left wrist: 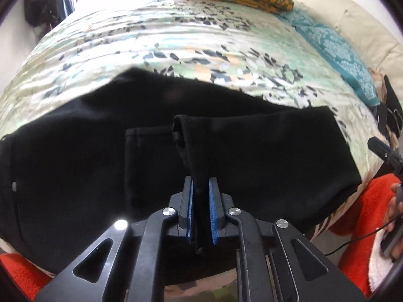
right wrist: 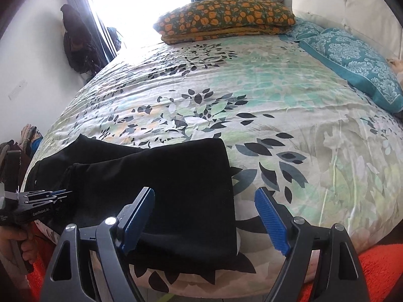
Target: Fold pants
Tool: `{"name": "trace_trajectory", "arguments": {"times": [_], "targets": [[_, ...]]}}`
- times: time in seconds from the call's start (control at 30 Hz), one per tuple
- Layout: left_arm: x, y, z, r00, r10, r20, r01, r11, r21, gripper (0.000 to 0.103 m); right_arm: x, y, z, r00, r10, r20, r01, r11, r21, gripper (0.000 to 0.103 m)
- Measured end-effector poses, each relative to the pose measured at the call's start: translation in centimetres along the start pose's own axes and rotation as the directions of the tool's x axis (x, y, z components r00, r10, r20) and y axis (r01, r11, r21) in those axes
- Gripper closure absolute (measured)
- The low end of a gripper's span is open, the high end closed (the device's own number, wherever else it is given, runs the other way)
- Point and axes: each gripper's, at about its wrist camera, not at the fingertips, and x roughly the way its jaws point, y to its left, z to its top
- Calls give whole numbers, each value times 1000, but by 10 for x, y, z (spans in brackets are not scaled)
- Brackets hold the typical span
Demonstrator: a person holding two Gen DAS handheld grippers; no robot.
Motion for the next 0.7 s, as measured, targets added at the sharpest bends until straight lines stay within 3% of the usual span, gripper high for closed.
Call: {"name": "trace_trajectory", "arguments": {"times": [0.07,0.17,0.23,0.3,0.4,0.43,0.5,0.57,0.63,0.7], "targets": [[-18,10,2,999,1,41,-1,1000,-10,93,-9,-1,2,999,-8,40,8,1000,-2,21],[-3,20,5,999,40,1,-40,999,-3,93,-5,-3,3,998,-52,36,52,999,-5,15],[20,19,-2,994,87,-65,-86,996,21,92,9,-1,1,997,-72,-27,71,997,-25,15],[25,18,-10,992,113,-62,-111,993,33,90,28,11,-7,989,-87,-118,76,993,-95,15],[23,19,-7,990,128,-60,-125,991,42,79,59,29,-33,947,-166,-275,104,968,-228,15],[22,24,-5,991,118,-63,-116,993,22,71,59,28,-37,950,-164,-266,105,970,-220,15],[11,40,-4,997,57,-56,-60,996,-60,66,53,24,-31,954,-163,-251,116,975,-192,15],[-6,60,-5,997,82,-10,-82,988,-128,33,36,25,-23,968,-182,-171,148,970,-193,15],[-22,82,-7,992,122,35,-113,976,-187,32,19,33,-18,984,-150,-94,127,967,-220,14],[-31,108,-8,992,113,47,-97,958,-269,32,12,44,-17,993,-109,-54,93,964,-248,14]]}}
